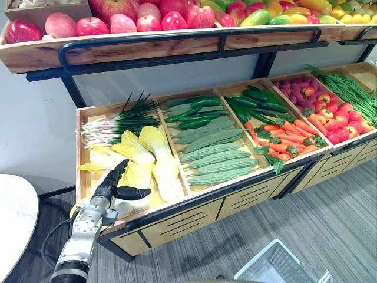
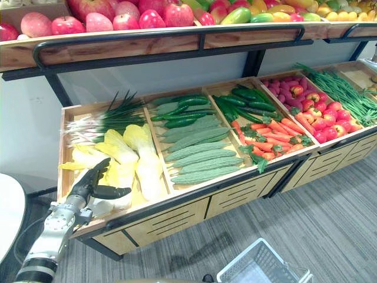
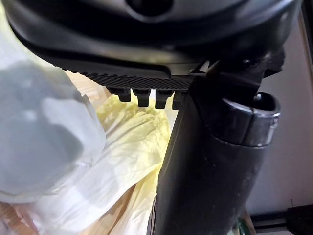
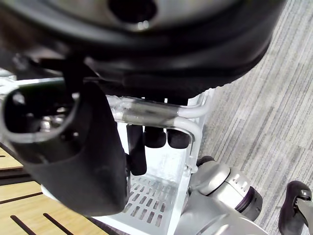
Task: Pick vegetable in the basket
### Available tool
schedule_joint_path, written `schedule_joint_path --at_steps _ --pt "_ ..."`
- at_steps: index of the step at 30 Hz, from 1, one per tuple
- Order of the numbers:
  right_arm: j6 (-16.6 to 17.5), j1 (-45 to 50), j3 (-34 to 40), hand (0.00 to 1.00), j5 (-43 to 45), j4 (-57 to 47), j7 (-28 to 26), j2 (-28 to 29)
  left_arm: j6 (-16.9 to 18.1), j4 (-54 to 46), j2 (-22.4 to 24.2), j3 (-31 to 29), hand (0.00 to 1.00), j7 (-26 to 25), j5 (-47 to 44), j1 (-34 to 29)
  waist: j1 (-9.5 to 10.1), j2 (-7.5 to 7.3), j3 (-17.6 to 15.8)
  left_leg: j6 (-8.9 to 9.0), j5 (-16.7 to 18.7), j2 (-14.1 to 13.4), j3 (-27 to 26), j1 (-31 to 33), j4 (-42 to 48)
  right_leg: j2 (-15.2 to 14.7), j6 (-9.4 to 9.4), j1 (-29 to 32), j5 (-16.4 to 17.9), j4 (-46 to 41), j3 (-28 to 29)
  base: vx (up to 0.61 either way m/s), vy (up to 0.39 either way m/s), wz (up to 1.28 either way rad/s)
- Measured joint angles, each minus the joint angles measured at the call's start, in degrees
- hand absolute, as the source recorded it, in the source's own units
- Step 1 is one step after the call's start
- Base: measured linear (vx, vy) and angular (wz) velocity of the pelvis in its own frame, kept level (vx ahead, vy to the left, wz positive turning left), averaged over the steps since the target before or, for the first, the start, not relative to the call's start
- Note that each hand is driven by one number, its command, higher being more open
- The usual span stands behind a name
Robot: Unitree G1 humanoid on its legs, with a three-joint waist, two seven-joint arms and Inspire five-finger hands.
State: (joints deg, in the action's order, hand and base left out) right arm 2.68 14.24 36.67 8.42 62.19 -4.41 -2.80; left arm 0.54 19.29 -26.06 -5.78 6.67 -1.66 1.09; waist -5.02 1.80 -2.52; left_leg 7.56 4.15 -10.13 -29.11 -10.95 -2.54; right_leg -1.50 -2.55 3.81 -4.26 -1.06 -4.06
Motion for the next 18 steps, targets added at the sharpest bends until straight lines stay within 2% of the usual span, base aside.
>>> schedule_joint_path --at_steps 5,12,18 --pt "0.2 -0.3 -0.1 0.00 0.0 -0.6 0.0 -0.1 0.0 0.0 0.7 0.0 1.00 0.2 0.1 -0.2 -0.03 1.06 -0.6 0.06 0.1 -0.1 -0.2 0.0 0.0 0.2 0.01 0.0 0.0 0.3 0.2 0.00 -0.003 -0.01" --pt "0.5 -1.2 -2.4 0.00 0.0 -1.5 0.0 -0.3 -0.2 0.3 0.5 0.0 1.00 0.9 1.3 0.4 -0.10 1.73 -1.0 0.34 0.5 -0.4 -1.3 1.6 1.0 0.8 0.21 1.9 -0.2 0.1 1.2 -0.02 -0.023 -0.08" --pt "0.9 -2.2 -5.1 0.00 -0.1 -3.0 0.0 -1.4 -0.6 6.4 -1.4 1.5 1.00 0.7 2.4 5.7 -0.33 3.49 -2.3 0.47 0.6 -0.5 -3.7 2.5 1.2 1.4 0.42 4.6 -0.4 -1.0 3.4 -0.02 -0.023 -0.20"
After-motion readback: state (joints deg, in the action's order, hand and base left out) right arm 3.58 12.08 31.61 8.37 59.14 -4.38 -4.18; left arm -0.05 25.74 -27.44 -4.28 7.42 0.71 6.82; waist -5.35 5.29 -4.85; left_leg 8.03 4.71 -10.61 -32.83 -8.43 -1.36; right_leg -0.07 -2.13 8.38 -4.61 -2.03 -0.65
